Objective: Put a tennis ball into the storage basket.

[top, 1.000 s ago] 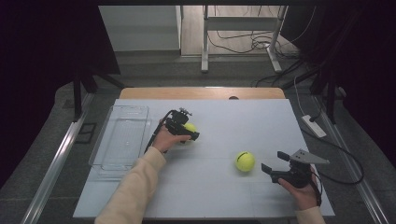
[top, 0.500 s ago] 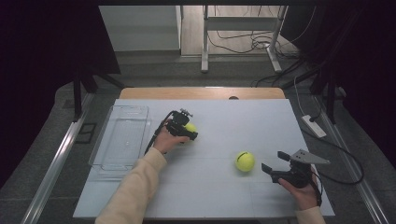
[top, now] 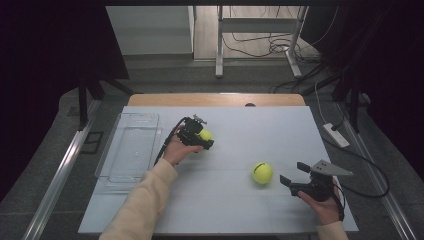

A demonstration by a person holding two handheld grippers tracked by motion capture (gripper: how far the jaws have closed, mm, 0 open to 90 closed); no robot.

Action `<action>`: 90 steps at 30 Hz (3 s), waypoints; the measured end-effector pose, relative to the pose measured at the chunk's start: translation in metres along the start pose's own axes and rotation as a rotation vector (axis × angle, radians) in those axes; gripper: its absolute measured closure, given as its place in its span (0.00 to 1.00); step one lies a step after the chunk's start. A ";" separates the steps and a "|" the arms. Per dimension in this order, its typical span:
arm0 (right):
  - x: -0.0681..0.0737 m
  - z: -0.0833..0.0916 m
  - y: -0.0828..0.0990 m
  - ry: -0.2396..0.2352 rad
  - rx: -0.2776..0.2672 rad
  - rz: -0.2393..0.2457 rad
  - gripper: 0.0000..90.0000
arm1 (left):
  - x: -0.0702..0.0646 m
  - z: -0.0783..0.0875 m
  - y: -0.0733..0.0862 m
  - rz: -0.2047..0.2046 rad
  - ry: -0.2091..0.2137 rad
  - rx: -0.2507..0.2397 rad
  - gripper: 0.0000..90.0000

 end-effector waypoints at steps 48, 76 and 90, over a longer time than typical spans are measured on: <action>0.000 0.000 -0.002 0.007 -0.006 0.001 0.13 | -0.009 0.072 -0.014 -0.031 0.035 -0.267 0.30; 0.000 0.000 -0.001 0.010 -0.004 -0.004 0.14 | 0.009 0.105 -0.009 0.003 -0.003 -0.314 0.30; 0.000 0.000 -0.002 0.013 -0.006 0.000 0.13 | 0.020 0.116 -0.009 0.024 -0.022 -0.335 0.30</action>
Point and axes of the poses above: each handheld gripper's, and its own axes: z roughly backward along the jaws, y roughly out of its underside, x roughly to its left, the point moved 9 cm from there along -z, roughly forward along the jaws, and after that the axes turned 1 degree about z, right-handed, at the moved point
